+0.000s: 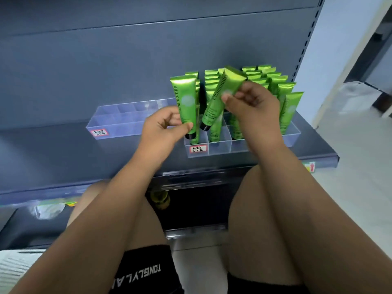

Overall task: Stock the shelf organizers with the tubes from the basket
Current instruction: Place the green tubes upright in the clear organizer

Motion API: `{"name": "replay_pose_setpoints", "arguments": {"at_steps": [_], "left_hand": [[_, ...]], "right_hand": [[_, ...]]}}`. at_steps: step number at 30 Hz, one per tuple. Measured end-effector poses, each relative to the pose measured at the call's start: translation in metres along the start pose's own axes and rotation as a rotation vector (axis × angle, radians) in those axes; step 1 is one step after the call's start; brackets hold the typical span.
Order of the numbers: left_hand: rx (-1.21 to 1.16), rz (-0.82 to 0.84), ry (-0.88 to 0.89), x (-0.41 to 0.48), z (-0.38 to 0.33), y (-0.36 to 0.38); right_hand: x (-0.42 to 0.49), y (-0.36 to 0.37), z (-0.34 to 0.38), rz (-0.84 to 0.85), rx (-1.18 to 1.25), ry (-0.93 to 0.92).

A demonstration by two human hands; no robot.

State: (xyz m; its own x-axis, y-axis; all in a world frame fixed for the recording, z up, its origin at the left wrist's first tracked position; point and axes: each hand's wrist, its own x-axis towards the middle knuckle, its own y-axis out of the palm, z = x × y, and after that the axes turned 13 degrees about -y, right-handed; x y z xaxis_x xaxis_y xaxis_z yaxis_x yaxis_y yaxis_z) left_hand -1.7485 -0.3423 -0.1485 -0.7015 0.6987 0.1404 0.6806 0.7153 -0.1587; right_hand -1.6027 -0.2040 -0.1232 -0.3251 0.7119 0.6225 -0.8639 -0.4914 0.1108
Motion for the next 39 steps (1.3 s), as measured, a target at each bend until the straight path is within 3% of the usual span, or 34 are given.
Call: {"name": "replay_pose_setpoints", "arguments": {"at_steps": [13, 19, 25, 32, 39], "left_hand": [[-0.398, -0.097, 0.163, 0.034, -0.054, 0.005], [-0.23, -0.073, 0.235, 0.066, -0.089, 0.006], [-0.227, -0.143, 0.22, 0.077, -0.05, 0.0], [-0.168, -0.158, 0.217, 0.084, -0.045, -0.005], [-0.123, -0.174, 0.243, 0.094, -0.038, -0.003]], "right_hand": [[0.038, -0.011, 0.01, -0.117, 0.238, -0.028], [0.086, 0.013, 0.014, -0.088, 0.246, -0.065], [0.098, 0.02, -0.011, -0.077, 0.21, -0.099], [0.098, 0.014, -0.021, -0.162, 0.19, -0.057], [0.101, 0.01, -0.012, -0.146, 0.146, -0.032]]}}
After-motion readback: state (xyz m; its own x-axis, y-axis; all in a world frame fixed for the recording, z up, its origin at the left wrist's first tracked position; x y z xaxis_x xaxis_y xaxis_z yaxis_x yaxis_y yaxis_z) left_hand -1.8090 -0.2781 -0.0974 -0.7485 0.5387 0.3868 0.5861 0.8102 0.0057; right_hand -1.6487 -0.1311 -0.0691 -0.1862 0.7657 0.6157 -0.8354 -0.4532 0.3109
